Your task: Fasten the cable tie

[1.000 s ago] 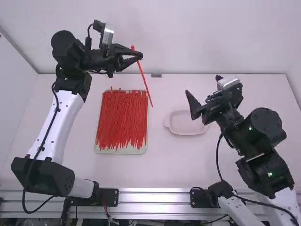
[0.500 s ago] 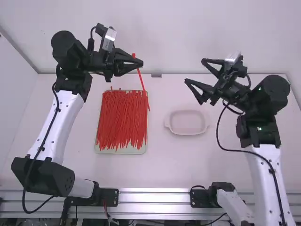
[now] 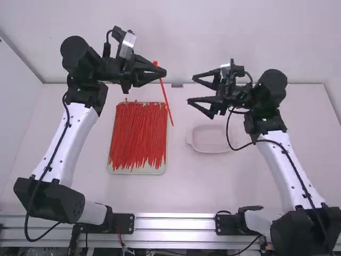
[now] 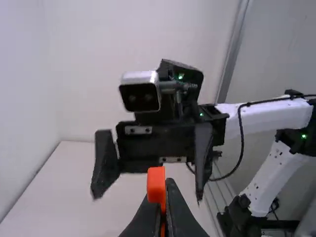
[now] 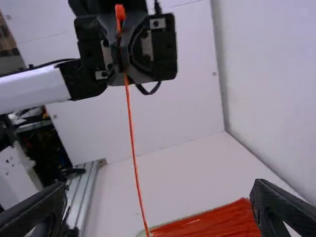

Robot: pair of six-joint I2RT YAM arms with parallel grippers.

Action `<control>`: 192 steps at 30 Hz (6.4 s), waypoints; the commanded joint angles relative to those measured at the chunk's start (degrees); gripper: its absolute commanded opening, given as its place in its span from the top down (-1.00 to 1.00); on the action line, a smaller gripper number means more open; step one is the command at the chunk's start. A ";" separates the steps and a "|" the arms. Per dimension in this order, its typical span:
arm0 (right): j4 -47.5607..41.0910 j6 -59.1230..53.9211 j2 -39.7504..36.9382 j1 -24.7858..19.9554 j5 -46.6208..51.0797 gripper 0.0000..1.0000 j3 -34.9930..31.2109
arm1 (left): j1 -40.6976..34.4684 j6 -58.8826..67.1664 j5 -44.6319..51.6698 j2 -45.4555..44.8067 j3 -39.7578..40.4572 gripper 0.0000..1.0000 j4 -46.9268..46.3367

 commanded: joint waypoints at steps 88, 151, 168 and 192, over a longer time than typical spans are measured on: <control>16.41 9.33 2.21 6.14 3.17 1.00 1.03 | -6.99 -20.79 -18.84 -0.20 -0.11 0.81 21.77; 10.58 -75.93 2.21 -4.72 -16.55 -0.96 -9.75 | 2.60 -67.38 -16.74 19.06 -0.11 0.96 -1.22; 12.17 -91.47 2.21 2.27 -15.91 -0.60 -12.11 | -2.56 -72.67 -20.52 19.06 -0.11 0.96 3.54; 15.13 -91.58 2.21 2.27 -14.47 0.49 -12.11 | -4.52 -71.95 -20.52 19.06 -0.11 0.96 3.56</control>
